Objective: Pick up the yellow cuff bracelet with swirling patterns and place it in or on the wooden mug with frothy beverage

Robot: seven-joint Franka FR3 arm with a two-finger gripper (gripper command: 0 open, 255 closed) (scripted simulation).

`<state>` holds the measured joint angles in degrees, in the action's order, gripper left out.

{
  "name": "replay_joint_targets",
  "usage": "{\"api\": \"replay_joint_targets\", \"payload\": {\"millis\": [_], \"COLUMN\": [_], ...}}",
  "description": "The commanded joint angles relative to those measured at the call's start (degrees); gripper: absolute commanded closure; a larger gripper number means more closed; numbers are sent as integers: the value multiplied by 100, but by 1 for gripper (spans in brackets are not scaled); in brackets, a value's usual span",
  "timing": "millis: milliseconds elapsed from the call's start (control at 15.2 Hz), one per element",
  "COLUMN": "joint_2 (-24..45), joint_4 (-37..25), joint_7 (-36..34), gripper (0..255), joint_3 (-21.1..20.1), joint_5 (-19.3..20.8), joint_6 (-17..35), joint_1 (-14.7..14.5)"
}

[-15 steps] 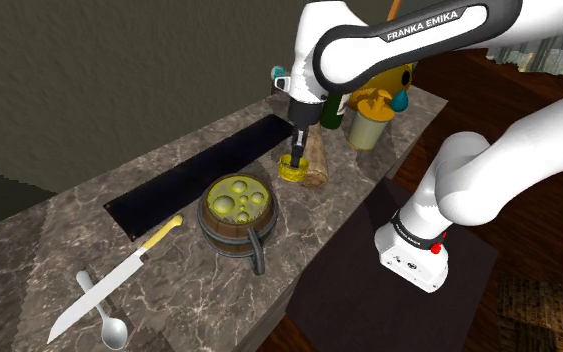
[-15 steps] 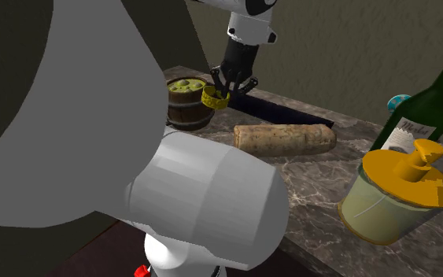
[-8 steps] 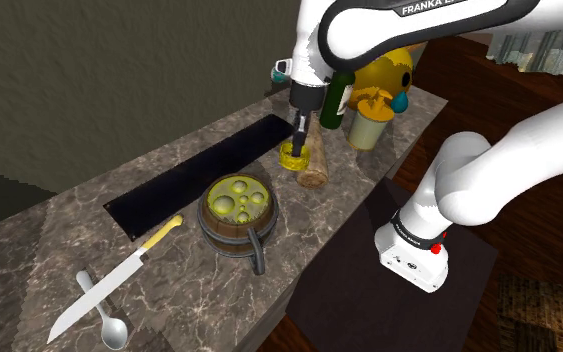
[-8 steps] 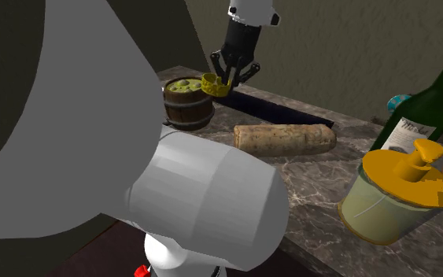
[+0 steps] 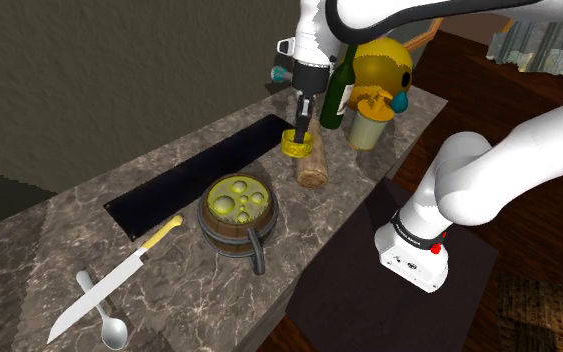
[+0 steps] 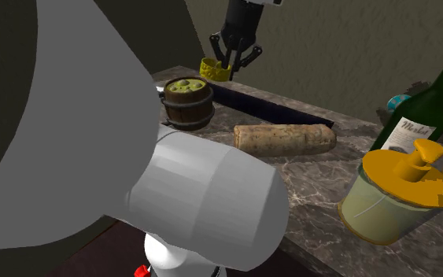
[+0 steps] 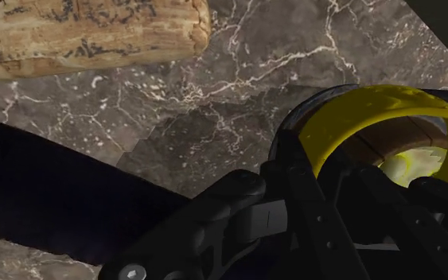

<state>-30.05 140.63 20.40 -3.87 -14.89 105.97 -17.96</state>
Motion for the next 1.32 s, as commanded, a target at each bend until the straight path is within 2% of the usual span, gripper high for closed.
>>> {"api": "replay_joint_targets", "payload": {"millis": [0, 66, 528, 924, 1254], "joint_2": [-28, -36, 685, 1453, 1550], "joint_4": [-151, -196, -756, -1435, -1142], "joint_7": [-29, -40, -917, -1653, -1580], "gripper": [255, 255, 255, 255, 255], "joint_3": [16, 19, -707, -1253, -1288], "joint_5": [21, 26, -317, -367, -401], "joint_6": [-179, -232, 159, 442, 827], "joint_1": [7, 8, -363, -593, -609]}}
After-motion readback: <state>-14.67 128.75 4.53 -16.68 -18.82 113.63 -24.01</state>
